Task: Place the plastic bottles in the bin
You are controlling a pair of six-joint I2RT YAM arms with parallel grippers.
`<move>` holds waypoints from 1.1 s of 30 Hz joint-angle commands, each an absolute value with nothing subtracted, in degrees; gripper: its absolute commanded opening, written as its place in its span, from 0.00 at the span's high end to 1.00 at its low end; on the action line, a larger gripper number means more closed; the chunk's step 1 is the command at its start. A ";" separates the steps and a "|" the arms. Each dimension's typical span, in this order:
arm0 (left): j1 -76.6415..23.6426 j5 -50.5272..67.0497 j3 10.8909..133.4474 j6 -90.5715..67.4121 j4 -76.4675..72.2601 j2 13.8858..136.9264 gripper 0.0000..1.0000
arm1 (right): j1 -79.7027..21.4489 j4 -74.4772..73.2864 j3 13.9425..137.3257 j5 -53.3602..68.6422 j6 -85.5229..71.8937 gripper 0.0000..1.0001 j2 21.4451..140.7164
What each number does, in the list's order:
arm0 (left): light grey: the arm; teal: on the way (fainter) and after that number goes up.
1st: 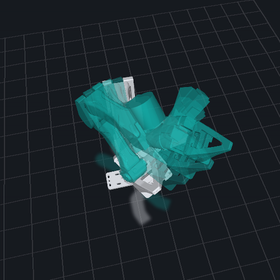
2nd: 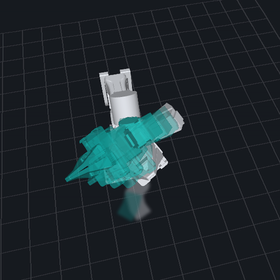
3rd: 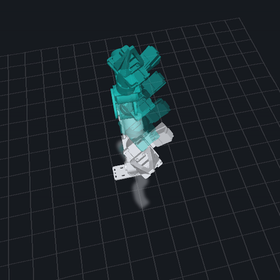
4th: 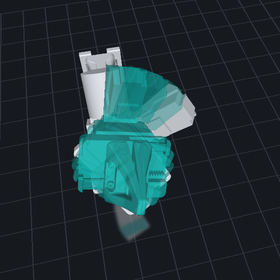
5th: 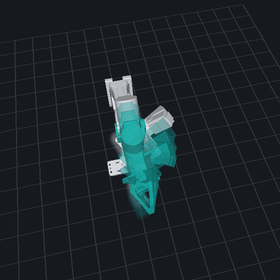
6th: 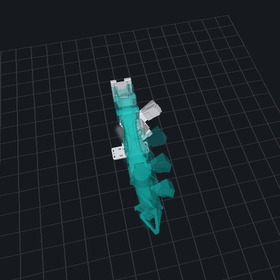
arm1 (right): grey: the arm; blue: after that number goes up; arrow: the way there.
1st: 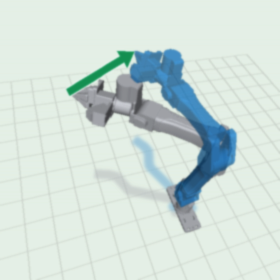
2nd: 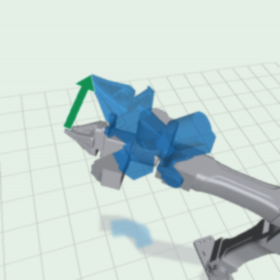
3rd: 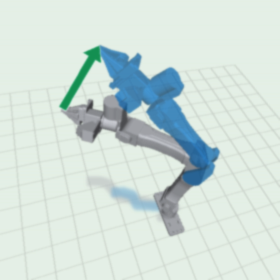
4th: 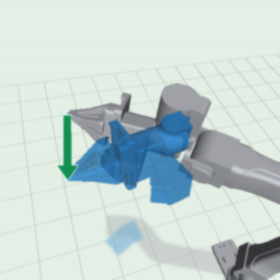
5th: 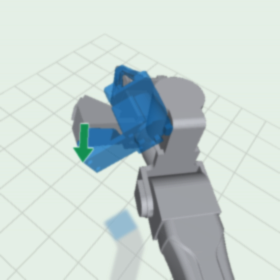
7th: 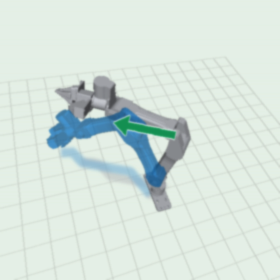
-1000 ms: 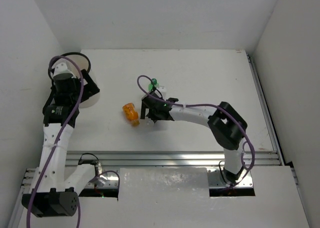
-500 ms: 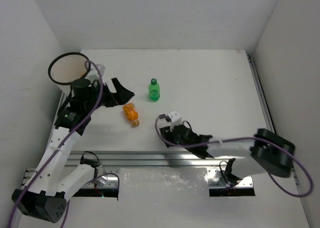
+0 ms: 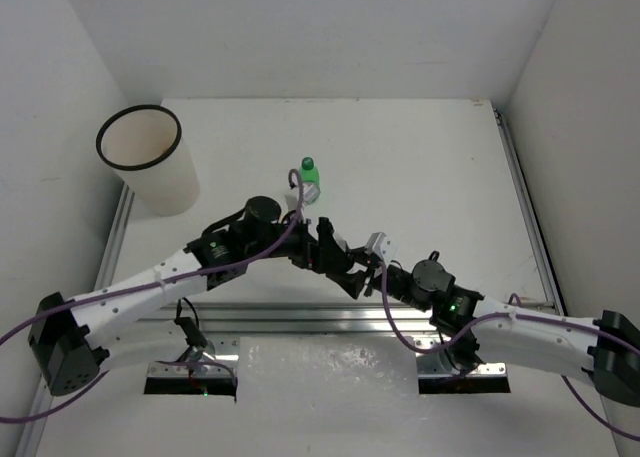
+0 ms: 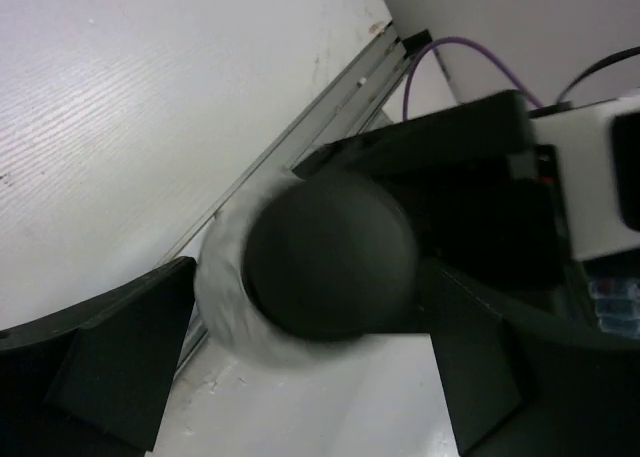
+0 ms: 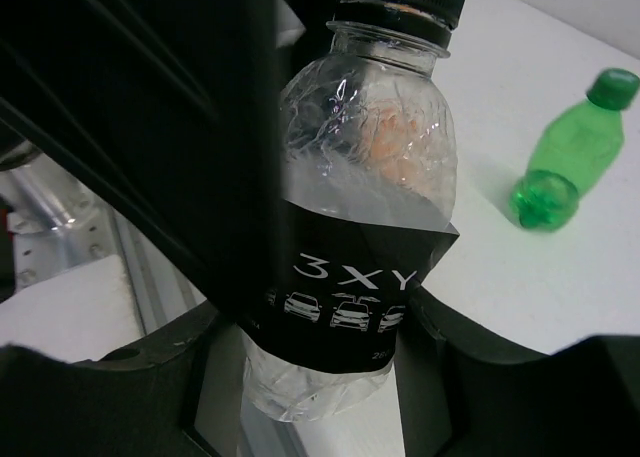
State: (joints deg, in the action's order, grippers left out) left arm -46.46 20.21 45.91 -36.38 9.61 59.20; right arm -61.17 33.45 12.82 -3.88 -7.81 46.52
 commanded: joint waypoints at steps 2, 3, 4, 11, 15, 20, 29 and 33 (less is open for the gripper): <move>-49.13 14.86 49.65 -37.62 4.75 64.51 0.23 | -61.52 33.58 16.43 2.72 -6.85 0.79 44.21; -49.13 14.07 50.01 -37.70 4.49 64.86 0.36 | -61.52 33.57 16.52 2.72 -6.86 0.78 43.95; -49.13 12.93 50.18 -37.71 4.66 65.12 0.71 | -61.52 33.75 16.44 2.20 -7.03 0.77 43.60; -48.96 -8.61 56.22 -36.92 17.53 60.22 1.00 | -61.44 31.74 15.55 -7.09 -9.49 0.01 40.52; -42.04 -23.96 66.86 -36.31 32.64 58.89 1.00 | -61.43 18.31 19.06 -26.43 -14.76 0.01 41.30; -13.58 -27.15 80.90 -29.98 39.54 61.43 1.00 | -61.17 7.39 21.27 -29.71 -18.72 0.01 43.59; 15.71 -22.52 99.22 -26.45 43.94 86.63 0.76 | -59.77 2.55 32.40 -20.85 -20.92 0.01 59.36; 16.08 -21.89 97.91 -27.94 43.25 87.54 0.07 | -58.63 2.72 40.03 -17.50 -20.48 0.01 69.05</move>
